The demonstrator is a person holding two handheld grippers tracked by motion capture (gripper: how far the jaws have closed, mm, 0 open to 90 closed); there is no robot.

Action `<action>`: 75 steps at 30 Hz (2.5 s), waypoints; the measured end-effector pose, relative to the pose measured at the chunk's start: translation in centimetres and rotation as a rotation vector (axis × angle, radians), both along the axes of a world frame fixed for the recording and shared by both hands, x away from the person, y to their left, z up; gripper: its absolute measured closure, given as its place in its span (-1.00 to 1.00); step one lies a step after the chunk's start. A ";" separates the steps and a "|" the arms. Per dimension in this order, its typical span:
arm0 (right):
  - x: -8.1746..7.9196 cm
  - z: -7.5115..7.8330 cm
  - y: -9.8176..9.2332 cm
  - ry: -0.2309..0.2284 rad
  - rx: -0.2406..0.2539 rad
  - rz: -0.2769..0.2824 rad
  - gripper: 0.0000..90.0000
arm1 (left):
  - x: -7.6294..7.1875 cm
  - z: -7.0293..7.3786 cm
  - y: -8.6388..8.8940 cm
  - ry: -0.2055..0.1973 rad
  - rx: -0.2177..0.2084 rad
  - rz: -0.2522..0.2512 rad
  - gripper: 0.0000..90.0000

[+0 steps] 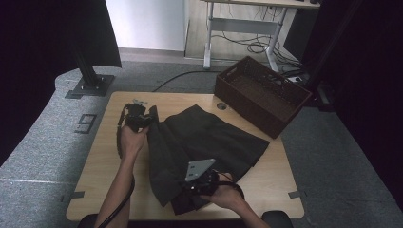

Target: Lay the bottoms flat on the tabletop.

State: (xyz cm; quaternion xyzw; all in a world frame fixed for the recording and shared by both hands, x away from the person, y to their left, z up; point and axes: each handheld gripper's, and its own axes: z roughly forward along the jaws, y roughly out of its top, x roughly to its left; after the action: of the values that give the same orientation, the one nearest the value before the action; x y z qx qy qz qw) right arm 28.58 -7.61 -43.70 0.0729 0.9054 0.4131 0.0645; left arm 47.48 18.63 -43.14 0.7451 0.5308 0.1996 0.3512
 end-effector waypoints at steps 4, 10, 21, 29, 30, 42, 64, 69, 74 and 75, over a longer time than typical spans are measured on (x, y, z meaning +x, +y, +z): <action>0.6 1.0 -2.7 -0.015 0.036 -0.053 0.79 | 1.3 0.9 -2.5 -0.016 -0.009 -0.023 0.84; 1.4 2.7 -6.4 -0.051 0.061 -0.139 0.79 | 3.0 2.5 -5.5 -0.036 -0.017 -0.054 0.84; 3.3 6.6 -12.8 -0.129 0.090 -0.305 0.79 | 5.8 3.8 -10.1 -0.061 -0.039 -0.098 0.84; 6.1 5.1 -15.9 -0.122 -0.007 -0.446 0.77 | 8.2 1.7 -11.9 -0.007 -0.053 -0.097 0.81; 6.4 4.7 -16.1 -0.118 -0.022 -0.457 0.77 | 8.5 1.3 -12.0 0.003 -0.051 -0.096 0.81; 10.1 -0.5 -16.9 -0.048 -0.159 -0.539 0.72 | 10.0 -0.4 -10.6 0.077 -0.022 -0.032 0.53; 7.9 -4.7 -21.9 0.054 -0.252 -0.521 -0.33 | 5.2 -1.8 -9.1 -0.045 -0.050 -0.165 -0.50; 6.6 -3.2 -24.1 0.042 -0.225 -0.540 -0.24 | 1.5 -3.2 -10.7 -0.056 -0.016 -0.242 -0.69; 6.9 -1.5 -25.7 0.057 -0.160 -0.621 0.15 | -2.4 -4.7 -11.9 -0.056 0.001 -0.293 -0.75; 7.3 -1.3 -25.9 0.056 -0.142 -0.643 0.22 | -3.0 -5.0 -12.1 -0.053 -0.009 -0.302 -0.75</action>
State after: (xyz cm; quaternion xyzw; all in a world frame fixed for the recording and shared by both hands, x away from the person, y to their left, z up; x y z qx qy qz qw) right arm 35.87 -33.48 -45.01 0.3617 0.8640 0.3052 0.1715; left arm 44.52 6.57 -48.10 0.8092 0.4043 0.1618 0.3944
